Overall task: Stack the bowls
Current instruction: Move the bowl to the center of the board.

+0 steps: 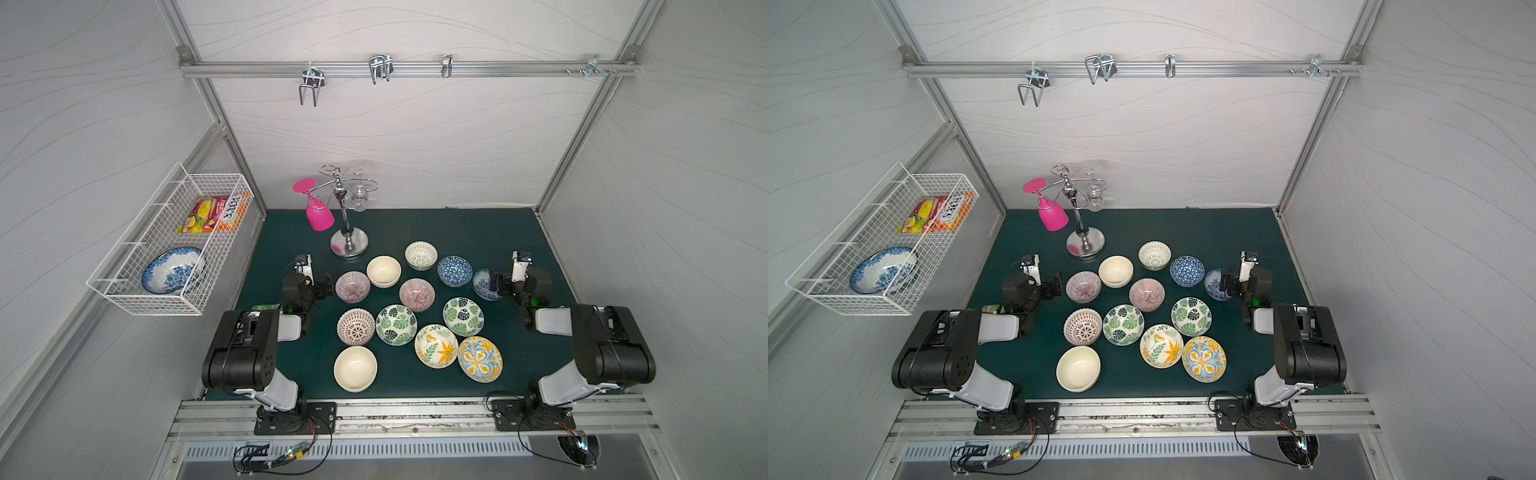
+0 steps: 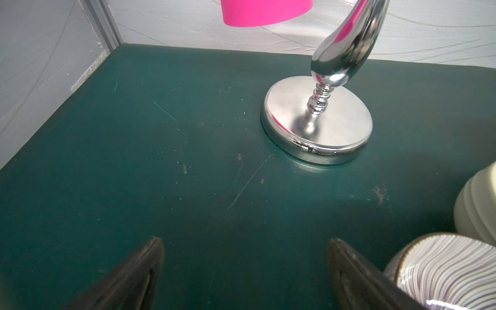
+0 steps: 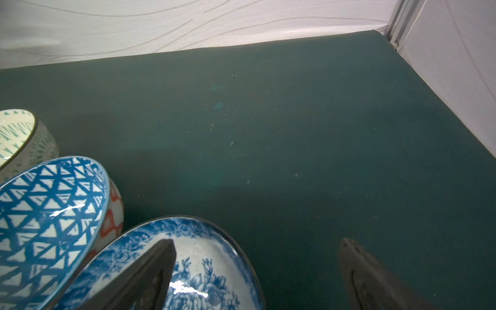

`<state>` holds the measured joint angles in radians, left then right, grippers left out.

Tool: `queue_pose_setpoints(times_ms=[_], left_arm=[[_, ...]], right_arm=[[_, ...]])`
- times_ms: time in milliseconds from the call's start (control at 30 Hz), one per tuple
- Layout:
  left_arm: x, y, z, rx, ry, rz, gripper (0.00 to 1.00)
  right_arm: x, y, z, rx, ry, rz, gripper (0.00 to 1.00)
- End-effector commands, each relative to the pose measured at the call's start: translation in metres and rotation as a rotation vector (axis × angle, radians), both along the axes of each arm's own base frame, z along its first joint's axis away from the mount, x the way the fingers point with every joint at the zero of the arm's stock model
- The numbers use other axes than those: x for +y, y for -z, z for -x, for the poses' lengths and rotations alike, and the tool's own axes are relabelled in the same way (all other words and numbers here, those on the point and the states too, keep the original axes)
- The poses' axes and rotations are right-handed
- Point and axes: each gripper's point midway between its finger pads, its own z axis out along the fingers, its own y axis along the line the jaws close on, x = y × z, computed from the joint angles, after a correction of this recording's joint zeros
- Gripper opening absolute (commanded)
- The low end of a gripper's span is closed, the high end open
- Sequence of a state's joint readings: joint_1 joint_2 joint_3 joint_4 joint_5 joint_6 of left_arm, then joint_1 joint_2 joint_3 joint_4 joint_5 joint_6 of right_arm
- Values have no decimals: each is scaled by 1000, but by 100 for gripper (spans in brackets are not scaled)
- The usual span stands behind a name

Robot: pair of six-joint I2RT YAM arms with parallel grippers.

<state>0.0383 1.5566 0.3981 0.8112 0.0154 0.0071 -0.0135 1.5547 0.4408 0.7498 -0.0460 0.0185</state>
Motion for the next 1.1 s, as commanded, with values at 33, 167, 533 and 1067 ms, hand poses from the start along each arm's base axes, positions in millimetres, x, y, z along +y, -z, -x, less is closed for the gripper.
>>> queue_pose_setpoints(times_ms=[33,167,533,1067], left_arm=[[0,-17,-10,-58,3,-12,100],[0,-17,-10,-56,4,-10,100],[0,-17,-10,-57,9,1,100],[-1,-17,-10,-58,-3,-22,100]], right_arm=[[-1,-5,-5,-12,-2,-4,99],[0,-4,-4,-10,-4,-6,99],[-1,-4,-4,-10,-3,-7,99],[-1,-5,-5,-12,-3,-7,99]])
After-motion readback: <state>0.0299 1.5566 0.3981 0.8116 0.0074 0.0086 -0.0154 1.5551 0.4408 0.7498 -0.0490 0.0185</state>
